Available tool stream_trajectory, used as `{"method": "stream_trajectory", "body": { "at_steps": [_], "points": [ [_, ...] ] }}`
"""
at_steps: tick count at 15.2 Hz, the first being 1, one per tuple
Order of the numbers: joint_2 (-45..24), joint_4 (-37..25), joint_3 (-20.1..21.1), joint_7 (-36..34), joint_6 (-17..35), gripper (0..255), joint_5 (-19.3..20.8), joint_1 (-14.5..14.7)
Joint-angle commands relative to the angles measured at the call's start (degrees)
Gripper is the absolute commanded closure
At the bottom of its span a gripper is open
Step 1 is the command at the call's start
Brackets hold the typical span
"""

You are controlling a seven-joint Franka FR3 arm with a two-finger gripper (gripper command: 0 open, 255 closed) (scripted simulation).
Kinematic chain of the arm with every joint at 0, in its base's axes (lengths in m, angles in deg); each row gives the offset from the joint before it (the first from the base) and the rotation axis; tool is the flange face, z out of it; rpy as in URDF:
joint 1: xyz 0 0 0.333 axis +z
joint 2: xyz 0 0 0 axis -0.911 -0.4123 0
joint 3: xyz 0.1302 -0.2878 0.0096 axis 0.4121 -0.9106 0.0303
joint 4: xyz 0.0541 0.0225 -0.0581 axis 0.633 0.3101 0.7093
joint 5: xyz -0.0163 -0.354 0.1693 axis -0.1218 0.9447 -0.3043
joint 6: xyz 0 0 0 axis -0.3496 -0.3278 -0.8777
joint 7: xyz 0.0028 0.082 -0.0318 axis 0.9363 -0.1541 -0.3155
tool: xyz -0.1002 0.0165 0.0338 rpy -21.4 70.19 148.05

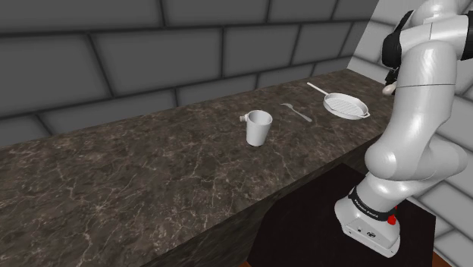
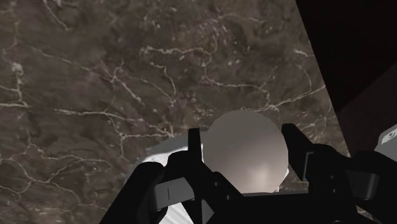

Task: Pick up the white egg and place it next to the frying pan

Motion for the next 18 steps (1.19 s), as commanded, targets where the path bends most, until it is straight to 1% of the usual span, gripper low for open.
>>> {"method": "stream_trajectory", "body": {
  "at_steps": [1,9,17,18],
  "points": [
    [-0.21,1.24,0.12,0.34,1.28,255,-0.22,0.21],
    [-1.97,5.24,1.09,1.58,6.23,255,-1.72,0.5],
    [-4.49,8.32,2.59,2.99,11.01,255,-3.77,0.16],
    [-4.49,8.33,2.58,2.99,11.01,255,-3.77,0.16]
  ]
}}
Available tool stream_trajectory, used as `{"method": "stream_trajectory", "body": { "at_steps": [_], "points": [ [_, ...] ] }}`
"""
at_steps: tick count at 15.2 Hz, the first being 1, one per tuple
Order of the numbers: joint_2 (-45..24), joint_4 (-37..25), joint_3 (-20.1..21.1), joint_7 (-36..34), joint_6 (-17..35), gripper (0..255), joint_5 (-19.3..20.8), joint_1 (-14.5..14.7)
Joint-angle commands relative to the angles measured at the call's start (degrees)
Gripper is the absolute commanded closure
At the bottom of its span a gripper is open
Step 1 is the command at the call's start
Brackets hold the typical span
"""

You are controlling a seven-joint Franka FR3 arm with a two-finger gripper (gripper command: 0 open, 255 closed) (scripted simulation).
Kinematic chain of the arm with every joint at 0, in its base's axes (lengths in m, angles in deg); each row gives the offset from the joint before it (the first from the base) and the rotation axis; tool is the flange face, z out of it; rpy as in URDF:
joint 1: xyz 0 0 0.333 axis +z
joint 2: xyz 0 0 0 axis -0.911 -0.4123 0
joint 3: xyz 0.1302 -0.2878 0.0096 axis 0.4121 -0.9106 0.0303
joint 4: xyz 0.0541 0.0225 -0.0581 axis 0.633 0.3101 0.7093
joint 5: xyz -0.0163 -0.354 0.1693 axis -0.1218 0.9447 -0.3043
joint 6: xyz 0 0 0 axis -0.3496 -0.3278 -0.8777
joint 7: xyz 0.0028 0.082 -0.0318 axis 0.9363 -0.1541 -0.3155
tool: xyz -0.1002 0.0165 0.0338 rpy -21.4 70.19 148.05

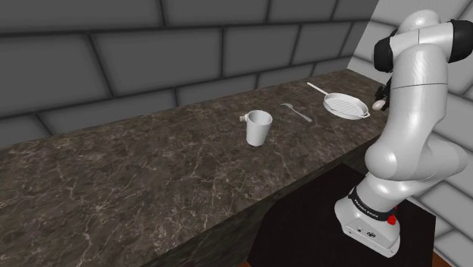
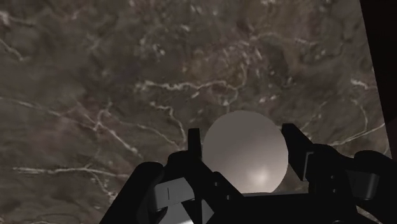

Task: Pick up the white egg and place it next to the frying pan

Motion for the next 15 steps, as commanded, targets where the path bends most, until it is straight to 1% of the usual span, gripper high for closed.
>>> {"method": "stream_trajectory", "body": {
  "at_steps": [1,7,8,13,15],
  "points": [
    [-0.2,0.17,0.1,0.16,0.35,255,-0.17,-0.1],
    [-0.2,0.17,0.11,0.16,0.35,255,-0.17,-0.1],
    [-0.2,0.17,0.11,0.16,0.35,0,-0.17,-0.1],
    [-0.2,0.17,0.1,0.16,0.35,0,-0.17,-0.1],
    [0.35,-3.11,-0.39,-0.55,-3.01,0,0.69,-0.92]
  ]
}}
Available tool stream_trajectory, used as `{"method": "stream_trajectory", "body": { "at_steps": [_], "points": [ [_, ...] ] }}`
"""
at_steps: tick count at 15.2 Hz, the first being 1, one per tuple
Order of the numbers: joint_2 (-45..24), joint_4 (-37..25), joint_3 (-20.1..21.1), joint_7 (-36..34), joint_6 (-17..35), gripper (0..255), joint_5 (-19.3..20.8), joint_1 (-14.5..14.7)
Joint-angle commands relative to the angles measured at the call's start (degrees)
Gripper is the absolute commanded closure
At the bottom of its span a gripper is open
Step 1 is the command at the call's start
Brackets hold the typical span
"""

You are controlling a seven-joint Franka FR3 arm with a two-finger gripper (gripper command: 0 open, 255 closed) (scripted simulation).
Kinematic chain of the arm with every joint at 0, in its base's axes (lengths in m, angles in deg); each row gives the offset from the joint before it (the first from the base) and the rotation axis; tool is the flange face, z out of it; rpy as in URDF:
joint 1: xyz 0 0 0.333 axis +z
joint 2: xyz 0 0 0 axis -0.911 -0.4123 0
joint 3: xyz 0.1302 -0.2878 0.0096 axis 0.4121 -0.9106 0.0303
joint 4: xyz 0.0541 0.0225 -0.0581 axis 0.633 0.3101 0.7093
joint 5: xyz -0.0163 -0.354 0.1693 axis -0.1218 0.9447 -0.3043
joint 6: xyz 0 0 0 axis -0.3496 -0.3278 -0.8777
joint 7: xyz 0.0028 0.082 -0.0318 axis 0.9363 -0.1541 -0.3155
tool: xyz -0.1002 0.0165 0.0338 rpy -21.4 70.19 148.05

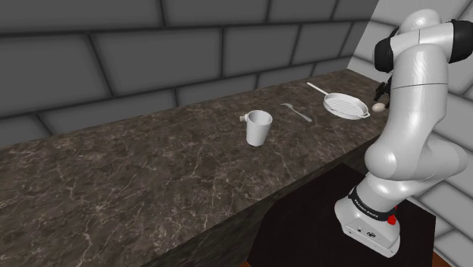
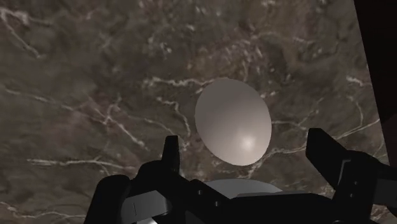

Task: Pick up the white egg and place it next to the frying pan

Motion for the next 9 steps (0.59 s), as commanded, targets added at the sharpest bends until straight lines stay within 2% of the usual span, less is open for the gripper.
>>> {"method": "stream_trajectory", "body": {
  "at_steps": [1,2,9],
  "points": [
    [0.72,-2.73,-0.57,-0.42,-3.07,0,0.87,-0.77],
    [0.8,-4.26,-0.68,-0.68,-4.49,0,1.09,-1.24],
    [0.8,-4.26,-0.68,-0.68,-4.49,0,1.09,-1.24]
  ]
}}
